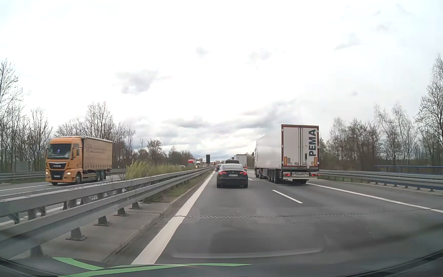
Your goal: Follow the waypoints while adhering to traffic rules and regulations
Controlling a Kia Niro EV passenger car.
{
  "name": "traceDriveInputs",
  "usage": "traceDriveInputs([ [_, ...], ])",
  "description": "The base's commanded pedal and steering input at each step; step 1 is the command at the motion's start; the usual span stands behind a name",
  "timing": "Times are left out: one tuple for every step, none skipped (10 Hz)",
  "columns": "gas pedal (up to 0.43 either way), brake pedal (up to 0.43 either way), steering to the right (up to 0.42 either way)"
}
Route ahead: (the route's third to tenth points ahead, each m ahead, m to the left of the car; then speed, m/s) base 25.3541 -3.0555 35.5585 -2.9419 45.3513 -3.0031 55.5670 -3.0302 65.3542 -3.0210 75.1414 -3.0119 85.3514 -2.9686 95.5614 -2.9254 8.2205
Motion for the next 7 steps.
traceDriveInputs([
  [0.047,0.000,0.000],
  [0.039,0.000,0.000],
  [0.039,0.000,0.000],
  [0.028,0.000,0.000],
  [0.028,0.000,0.000],
  [0.028,0.000,-0.001],
  [0.028,0.000,0.000],
])
